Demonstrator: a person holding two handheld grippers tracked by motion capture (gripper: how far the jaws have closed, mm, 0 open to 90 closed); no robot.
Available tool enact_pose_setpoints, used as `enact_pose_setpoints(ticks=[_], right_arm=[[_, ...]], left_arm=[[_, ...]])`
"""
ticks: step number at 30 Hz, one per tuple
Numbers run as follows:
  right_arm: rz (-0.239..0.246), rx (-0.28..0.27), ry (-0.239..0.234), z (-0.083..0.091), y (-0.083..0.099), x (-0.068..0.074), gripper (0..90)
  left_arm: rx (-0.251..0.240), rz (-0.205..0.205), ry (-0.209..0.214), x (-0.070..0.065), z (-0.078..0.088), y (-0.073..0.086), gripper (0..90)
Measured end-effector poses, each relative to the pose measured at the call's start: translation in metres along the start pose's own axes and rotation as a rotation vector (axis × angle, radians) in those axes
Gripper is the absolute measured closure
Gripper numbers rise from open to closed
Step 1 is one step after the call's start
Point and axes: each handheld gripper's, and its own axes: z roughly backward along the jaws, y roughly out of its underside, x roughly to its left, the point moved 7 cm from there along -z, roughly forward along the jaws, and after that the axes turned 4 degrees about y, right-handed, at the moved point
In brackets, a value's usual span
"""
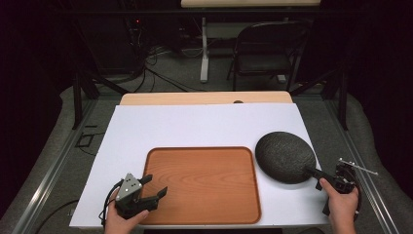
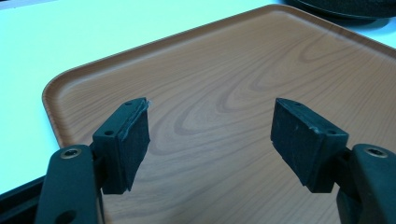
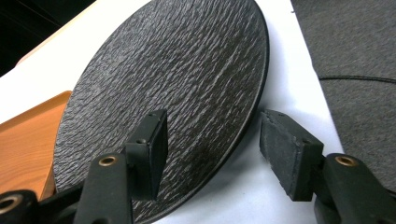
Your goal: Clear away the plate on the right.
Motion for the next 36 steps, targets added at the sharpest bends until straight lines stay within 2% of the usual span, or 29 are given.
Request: enact_pose_setpoints(ticks=[4,8,10,17,19,22,26,31,36], right_arm=[[-0.028,0.018,-0.018,-0.0019,0.0021,0.0019,42.7],[-0.029,0.012,-0.034,-0.0041,0.002,0.0025,43.3],[-0.044,0.015,-0.046,-0.0054,0.0023,0.0046,43.4],[-0.055,0.008,-0.048,-0.0069,0.0016,0.0049,43.3],[-0.072,0.006,-0.056,-0.0076,0.0015,0.0055,43.5],[-0.063,0.002,-0.057,-0.0083,0.0014,0.0045,43.4],[-0.076,0.004,-0.063,-0.0084,0.0016,0.004,44.7],[-0.081,0.0,-0.033,-0.0089,0.0016,0.0016,53.6],[-0.097,0.002,-0.025,-0.0088,0.0016,-0.002,62.2]], left_arm=[[-0.002,0.001,-0.004,0.0,-0.0002,0.0,28.3],[0.0,0.001,-0.005,0.0001,-0.0006,0.0001,28.3],[0.001,0.001,-0.005,0.0001,-0.0009,0.0002,28.3],[0.001,0.002,-0.004,0.0,-0.0011,0.0002,28.3],[0.001,0.002,-0.004,-0.0001,-0.001,0.0002,28.3],[0.004,0.001,-0.002,-0.0001,-0.0008,0.0003,28.3],[0.003,0.0,-0.001,0.0,-0.0011,0.0003,28.4],[0.003,0.001,0.0,-0.0002,-0.0011,0.0002,28.4],[0.003,0.003,0.0,-0.0004,-0.0013,0.0003,28.4]])
